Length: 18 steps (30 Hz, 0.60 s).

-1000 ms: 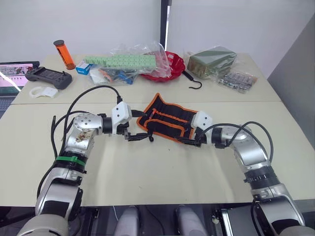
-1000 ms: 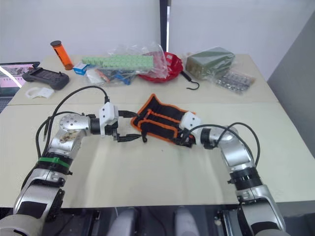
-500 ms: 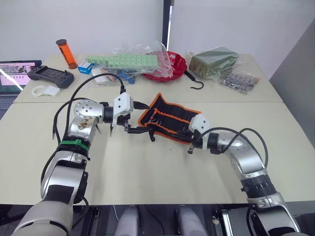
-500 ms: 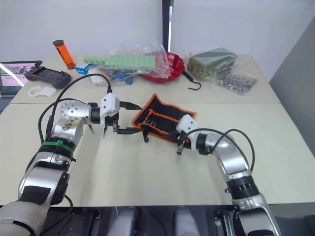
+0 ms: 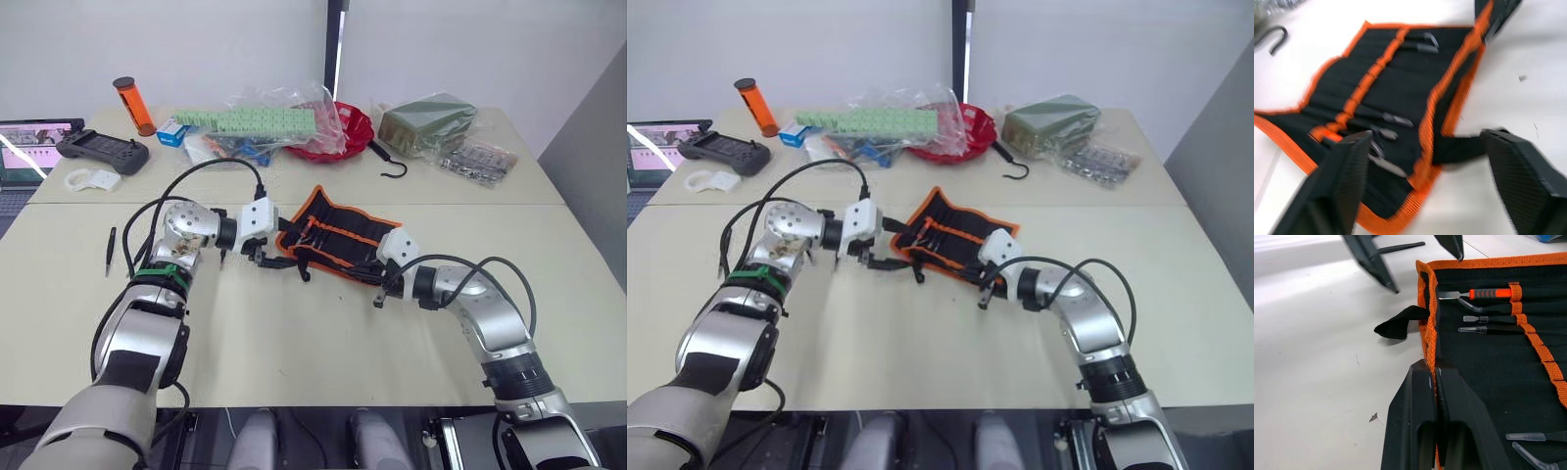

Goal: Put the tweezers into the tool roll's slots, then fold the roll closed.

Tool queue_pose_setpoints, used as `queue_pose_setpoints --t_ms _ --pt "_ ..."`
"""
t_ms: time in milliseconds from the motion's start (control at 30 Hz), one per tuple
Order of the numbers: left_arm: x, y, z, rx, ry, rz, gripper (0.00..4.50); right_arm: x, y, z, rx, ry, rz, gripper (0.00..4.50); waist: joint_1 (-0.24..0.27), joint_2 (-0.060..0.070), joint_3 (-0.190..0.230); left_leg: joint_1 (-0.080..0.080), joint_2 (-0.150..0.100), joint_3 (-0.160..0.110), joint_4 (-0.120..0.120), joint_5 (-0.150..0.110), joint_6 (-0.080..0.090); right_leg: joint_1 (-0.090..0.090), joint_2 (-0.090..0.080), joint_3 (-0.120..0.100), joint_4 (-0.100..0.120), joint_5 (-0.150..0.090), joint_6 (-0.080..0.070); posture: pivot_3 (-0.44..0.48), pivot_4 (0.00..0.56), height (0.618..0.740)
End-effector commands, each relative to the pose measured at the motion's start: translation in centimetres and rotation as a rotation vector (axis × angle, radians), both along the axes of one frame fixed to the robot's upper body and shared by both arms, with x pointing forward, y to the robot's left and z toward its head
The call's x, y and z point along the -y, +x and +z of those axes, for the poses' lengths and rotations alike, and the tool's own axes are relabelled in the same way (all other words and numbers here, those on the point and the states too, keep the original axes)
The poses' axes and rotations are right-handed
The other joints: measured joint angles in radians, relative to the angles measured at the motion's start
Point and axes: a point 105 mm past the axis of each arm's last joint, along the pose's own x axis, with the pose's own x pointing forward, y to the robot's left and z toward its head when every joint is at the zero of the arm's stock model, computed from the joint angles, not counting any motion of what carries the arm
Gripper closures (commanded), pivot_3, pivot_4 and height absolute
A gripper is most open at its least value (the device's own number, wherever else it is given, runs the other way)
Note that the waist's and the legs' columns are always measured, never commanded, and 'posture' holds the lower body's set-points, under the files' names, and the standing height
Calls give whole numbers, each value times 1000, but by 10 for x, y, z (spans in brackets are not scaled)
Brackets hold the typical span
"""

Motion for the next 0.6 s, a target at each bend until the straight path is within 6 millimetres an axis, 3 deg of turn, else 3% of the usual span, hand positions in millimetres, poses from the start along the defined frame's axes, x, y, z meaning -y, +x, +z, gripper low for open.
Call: queue_pose_setpoints --t_ms 33,233,467,600 --pt "1 -1 6 16 13 -36 2390 0 -3 13 37 14 17 4500 -2 0 0 0 0 0 0 0 0 0 0 0 0 0 0 0 150 740" --pt "4 -6 -4 6 45 -67 4461 1 -3 13 33 12 20 4500 -2 0 0 0 0 0 0 0 0 0 0 0 1 0 0 0 150 740" --pt "5 -13 1 11 13 -110 4489 -4 -19 9 16 8 65 4500 -1 0 0 0 0 0 0 0 0 0 0 0 1 0 0 0 150 740" --pt "0 -37 -27 6 89 -206 4489 -5 -36 -4 -92 25 116 4500 -3 0 0 0 0 -1 0 0 0 0 0 0 1 0 0 0 150 740"
